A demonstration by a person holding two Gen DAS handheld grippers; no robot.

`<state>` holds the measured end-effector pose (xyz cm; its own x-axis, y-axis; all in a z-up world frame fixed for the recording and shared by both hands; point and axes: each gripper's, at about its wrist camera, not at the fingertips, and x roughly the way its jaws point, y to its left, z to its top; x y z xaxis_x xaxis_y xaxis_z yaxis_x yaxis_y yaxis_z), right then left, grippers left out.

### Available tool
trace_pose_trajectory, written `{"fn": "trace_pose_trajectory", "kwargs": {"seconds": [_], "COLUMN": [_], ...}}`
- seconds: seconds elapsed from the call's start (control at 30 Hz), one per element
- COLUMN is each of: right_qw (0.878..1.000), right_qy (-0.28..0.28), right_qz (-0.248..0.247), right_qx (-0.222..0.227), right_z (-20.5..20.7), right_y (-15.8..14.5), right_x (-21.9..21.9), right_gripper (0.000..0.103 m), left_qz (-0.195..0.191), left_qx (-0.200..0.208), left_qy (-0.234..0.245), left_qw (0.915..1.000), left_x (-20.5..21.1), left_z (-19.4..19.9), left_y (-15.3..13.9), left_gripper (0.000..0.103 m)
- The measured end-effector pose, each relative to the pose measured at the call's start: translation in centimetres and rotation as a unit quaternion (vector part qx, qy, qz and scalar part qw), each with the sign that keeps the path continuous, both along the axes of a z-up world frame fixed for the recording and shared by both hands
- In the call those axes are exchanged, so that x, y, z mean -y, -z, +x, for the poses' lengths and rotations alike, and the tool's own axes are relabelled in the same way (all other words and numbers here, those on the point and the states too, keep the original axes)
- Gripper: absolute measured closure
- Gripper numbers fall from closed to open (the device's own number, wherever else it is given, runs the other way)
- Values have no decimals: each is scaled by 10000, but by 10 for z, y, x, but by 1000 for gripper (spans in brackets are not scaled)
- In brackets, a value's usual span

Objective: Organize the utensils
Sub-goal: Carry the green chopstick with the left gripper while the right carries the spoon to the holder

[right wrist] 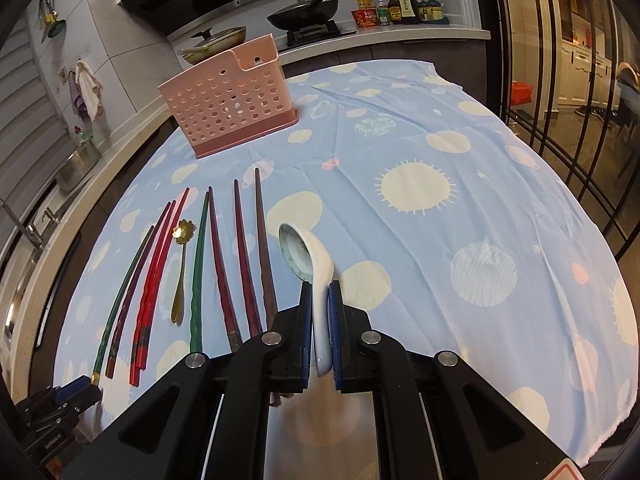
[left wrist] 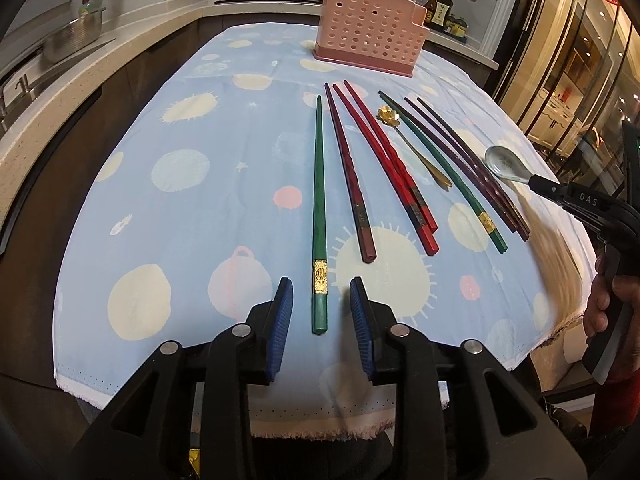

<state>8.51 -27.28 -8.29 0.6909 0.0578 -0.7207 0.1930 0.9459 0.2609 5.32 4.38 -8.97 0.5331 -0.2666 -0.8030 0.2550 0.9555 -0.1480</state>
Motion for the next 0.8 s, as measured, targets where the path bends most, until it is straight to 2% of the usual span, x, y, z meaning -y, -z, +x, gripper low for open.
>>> {"fn": "trace_pose_trajectory", "kwargs": {"seconds": [0.07,0.13,0.2,0.4,0.6,0.8], "right_qw": [10000,10000,10000,9999,9988,9965], "right_qy": [-11,-14,-19,-39,-82,-163], "right_qz": [12,11,23,-2,-95,-267], "right_qx": [4,1,4,121,466,777], "right_z": [-2,-3,-3,-8,-2,21], "right_y": [0,1,1,-9,-39,-76], "right_x": [0,-1,-1,0,5,12], "right_gripper": [95,95,95,95,95,95], "left_qz": [-25,12,12,-136,-294,-304], "left_qx": [27,59,60,79,670,1383], "left_qy": [-37,-75,-83,-62,-123,-150], "left_qw": [10000,10000,9999,9999,9972,9898], "left_x": [-1,-2,-4,-9,-18,-16], "left_z": [1,2,3,1,13,42], "left_y": [0,1,2,-9,-55,-107], "left_gripper": [77,89,95,96,96,96]}}
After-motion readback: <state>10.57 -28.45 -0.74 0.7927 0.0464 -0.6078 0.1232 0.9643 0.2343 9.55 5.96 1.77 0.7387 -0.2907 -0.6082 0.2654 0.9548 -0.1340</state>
